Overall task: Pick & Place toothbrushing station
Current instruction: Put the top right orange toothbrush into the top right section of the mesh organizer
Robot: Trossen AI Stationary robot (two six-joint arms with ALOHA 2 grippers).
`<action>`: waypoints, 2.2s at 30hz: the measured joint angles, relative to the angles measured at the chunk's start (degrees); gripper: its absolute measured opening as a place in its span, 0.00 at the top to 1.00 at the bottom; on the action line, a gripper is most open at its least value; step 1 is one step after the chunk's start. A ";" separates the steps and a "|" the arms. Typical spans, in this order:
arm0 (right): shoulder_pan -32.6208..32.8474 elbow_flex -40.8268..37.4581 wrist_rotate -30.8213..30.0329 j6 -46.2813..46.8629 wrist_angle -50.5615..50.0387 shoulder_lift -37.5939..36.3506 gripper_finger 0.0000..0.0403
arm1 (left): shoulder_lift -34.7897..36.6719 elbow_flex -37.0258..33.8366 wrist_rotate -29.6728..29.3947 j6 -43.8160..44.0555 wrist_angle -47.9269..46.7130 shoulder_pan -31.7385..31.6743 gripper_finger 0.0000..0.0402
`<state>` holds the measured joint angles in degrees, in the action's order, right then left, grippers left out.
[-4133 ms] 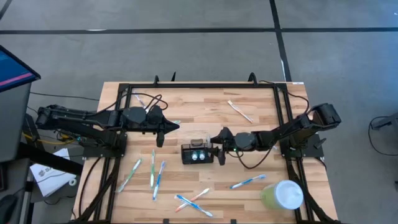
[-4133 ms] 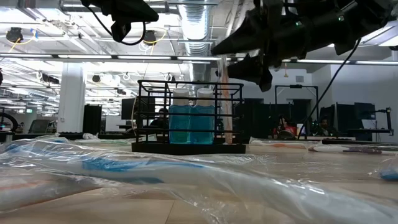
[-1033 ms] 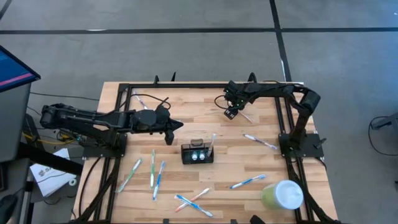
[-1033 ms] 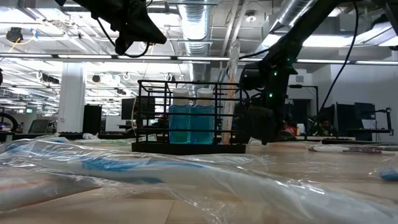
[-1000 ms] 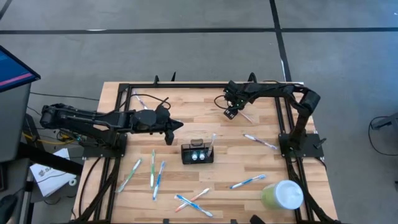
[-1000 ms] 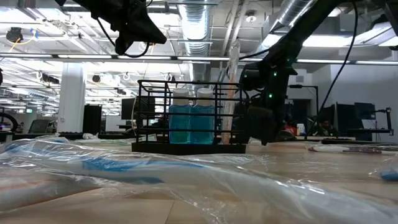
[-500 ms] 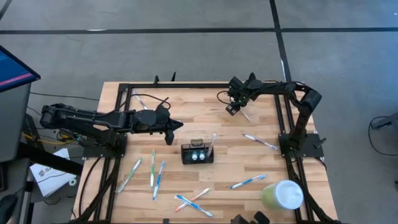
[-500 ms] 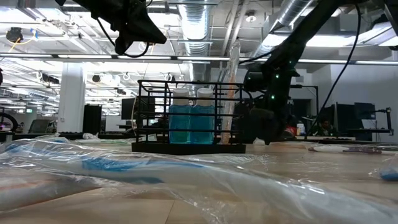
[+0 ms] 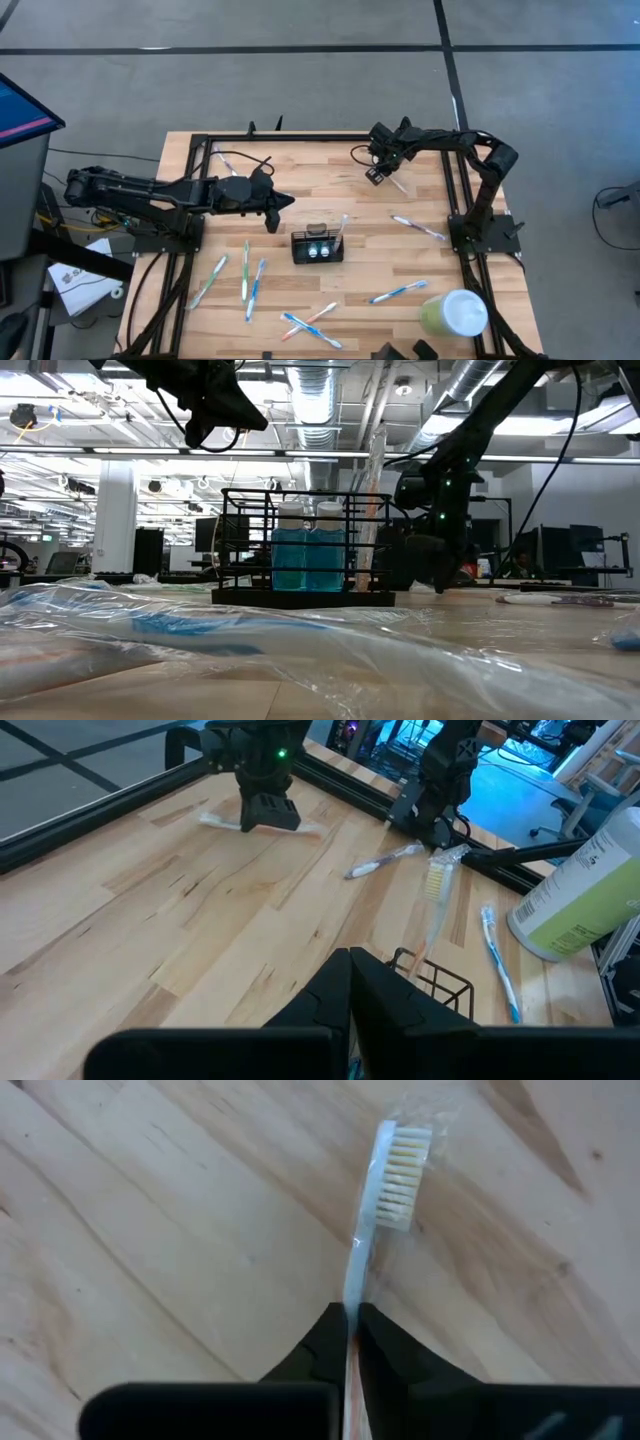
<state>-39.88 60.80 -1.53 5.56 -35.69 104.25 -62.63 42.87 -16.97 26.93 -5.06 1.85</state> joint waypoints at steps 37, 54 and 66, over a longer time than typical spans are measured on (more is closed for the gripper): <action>2.34 2.58 0.64 -0.61 -2.98 -8.41 1.00 | 0.00 0.00 -0.04 -0.08 -0.01 0.00 1.00; 2.75 11.68 6.63 -1.39 -1.27 -13.07 1.00 | 0.00 0.00 0.00 0.05 -0.02 -0.81 1.00; 5.25 23.42 10.24 -1.43 -1.25 -18.08 1.00 | 0.00 0.00 0.00 -0.04 0.17 -2.27 1.00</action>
<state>-34.62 84.22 8.70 4.14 -36.94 86.16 -62.63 42.87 -16.97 26.89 -4.89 -0.43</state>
